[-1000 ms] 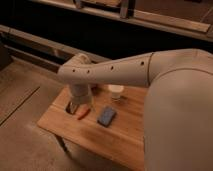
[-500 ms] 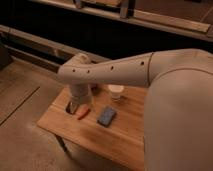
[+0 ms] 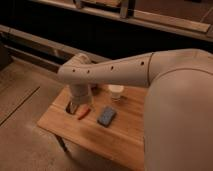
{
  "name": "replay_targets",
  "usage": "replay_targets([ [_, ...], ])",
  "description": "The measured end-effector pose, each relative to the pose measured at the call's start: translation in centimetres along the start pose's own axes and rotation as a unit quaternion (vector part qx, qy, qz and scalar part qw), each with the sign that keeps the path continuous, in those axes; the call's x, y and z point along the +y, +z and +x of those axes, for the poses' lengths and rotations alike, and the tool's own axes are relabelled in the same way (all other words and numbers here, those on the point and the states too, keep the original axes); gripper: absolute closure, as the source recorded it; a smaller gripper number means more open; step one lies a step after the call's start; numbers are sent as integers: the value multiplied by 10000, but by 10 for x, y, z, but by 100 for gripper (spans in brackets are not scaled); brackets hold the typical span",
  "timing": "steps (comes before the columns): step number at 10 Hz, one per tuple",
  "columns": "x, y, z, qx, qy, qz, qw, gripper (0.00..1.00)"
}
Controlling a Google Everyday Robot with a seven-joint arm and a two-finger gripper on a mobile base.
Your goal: Place the white sponge in the ceramic bowl
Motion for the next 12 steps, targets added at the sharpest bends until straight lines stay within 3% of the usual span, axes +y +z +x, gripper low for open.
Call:
replay_targets([
  [5,1,0,-2,-2,5,-7,10000,35],
  [7,-11,4,-24,-39,341,27,9994,35],
  [10,-63,4,-86,-100,1154,212,9930,35],
  [12,-90,-3,-108,-91,1642,219,9861,35],
])
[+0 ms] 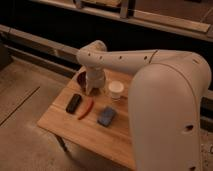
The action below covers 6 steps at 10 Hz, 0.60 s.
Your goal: Place the white sponge in the ceramic bowl
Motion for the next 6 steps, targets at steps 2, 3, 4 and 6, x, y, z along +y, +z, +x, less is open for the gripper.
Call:
replay_targets([
  [2,-12,-8,-6,32,485,-69,9988,35],
  [3,-19,-11,0,69,744,-102,9971,35],
  [4,-23,-10,7,97,957,-155,9952,35],
  [6,-29,-2,27,165,1318,-192,9910,35],
])
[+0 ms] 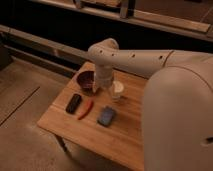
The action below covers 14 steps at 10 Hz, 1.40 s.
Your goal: Place the white sponge in the ceramic bowl
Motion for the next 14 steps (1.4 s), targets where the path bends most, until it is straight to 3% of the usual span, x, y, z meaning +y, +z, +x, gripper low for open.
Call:
replay_targets([
  [4,-21,19,15,131,326,171,9992,35],
  [9,-19,20,17,137,302,172,9993,35],
  [10,-25,29,18,144,249,207,9994,35],
  [12,-31,39,6,-91,-126,348,9993,35],
  [14,-22,44,-9,-436,-561,553,9959,35],
])
